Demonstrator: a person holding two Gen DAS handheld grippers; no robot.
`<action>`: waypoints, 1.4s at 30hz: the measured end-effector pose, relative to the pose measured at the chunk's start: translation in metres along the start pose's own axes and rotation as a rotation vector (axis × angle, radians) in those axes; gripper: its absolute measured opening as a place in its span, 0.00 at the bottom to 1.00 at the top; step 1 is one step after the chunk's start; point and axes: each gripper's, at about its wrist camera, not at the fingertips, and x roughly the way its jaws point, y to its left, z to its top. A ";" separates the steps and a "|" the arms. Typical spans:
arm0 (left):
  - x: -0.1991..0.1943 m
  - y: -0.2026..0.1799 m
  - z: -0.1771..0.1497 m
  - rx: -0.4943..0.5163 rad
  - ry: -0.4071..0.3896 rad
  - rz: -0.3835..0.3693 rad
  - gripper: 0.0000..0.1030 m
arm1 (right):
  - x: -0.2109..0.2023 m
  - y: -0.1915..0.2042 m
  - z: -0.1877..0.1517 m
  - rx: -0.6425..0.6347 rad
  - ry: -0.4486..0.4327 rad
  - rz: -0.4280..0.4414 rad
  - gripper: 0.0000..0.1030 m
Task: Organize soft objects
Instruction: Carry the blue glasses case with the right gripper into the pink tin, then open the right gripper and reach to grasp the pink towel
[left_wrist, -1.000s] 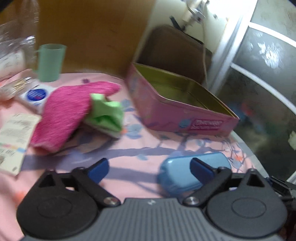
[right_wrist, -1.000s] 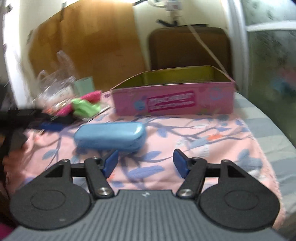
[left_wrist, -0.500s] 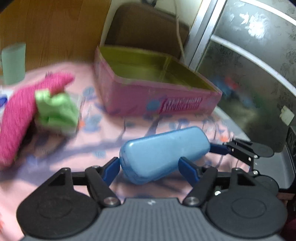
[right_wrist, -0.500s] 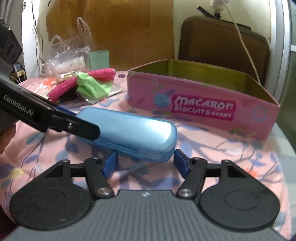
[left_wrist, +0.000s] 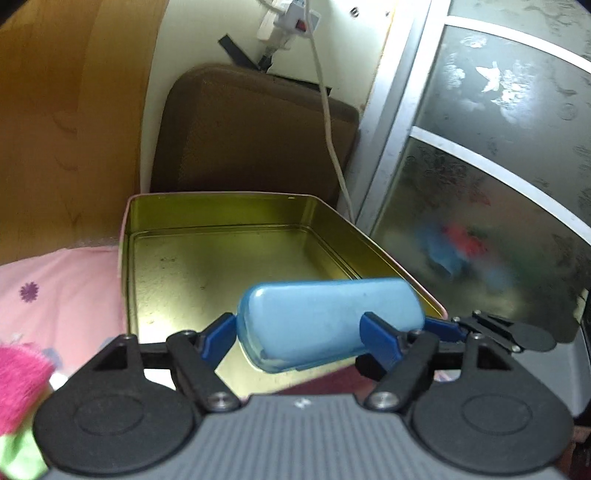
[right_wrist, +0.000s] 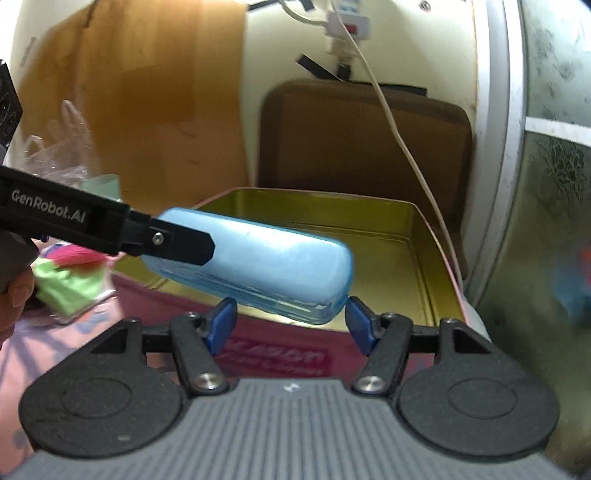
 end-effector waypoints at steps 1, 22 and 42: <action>0.005 0.003 0.000 -0.016 -0.002 -0.007 0.76 | 0.006 -0.004 0.001 0.003 0.009 -0.007 0.70; -0.146 0.060 -0.112 -0.008 -0.111 0.096 0.76 | -0.028 0.060 -0.026 0.179 -0.058 0.184 0.58; -0.254 0.157 -0.172 -0.277 -0.231 0.310 0.75 | 0.058 0.234 -0.007 0.336 0.270 0.579 0.09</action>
